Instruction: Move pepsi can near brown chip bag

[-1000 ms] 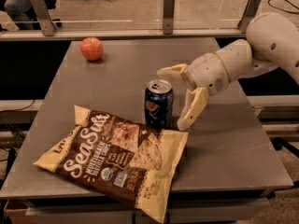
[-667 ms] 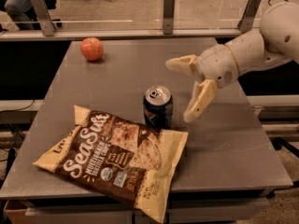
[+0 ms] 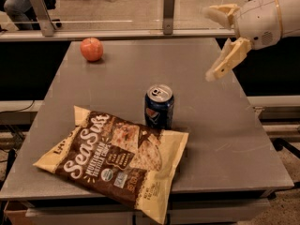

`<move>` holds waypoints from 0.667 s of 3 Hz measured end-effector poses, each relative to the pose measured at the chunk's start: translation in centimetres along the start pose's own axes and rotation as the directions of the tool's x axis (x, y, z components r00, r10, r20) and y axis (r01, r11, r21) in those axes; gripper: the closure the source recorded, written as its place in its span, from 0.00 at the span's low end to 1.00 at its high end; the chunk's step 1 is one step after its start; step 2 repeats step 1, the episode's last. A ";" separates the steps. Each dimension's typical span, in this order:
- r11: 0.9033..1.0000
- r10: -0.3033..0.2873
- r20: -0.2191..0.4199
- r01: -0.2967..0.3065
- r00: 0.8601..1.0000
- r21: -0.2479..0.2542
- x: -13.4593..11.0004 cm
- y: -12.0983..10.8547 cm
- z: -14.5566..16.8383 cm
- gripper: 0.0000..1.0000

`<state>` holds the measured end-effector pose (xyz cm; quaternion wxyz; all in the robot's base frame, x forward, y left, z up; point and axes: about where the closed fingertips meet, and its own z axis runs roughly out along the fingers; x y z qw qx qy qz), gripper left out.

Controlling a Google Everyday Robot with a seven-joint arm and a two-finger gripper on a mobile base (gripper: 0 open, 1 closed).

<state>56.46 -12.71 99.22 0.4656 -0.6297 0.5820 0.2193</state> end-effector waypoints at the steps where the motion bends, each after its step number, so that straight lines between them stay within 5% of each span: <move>1: 1.000 0.000 0.000 0.000 1.000 0.000 0.0 0.0 0.0 0.00; 2: 1.000 0.000 0.000 0.000 1.000 0.000 0.0 0.0 0.0 0.00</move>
Offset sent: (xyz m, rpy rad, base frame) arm 0.0000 0.0000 0.0000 0.0000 0.0000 0.0000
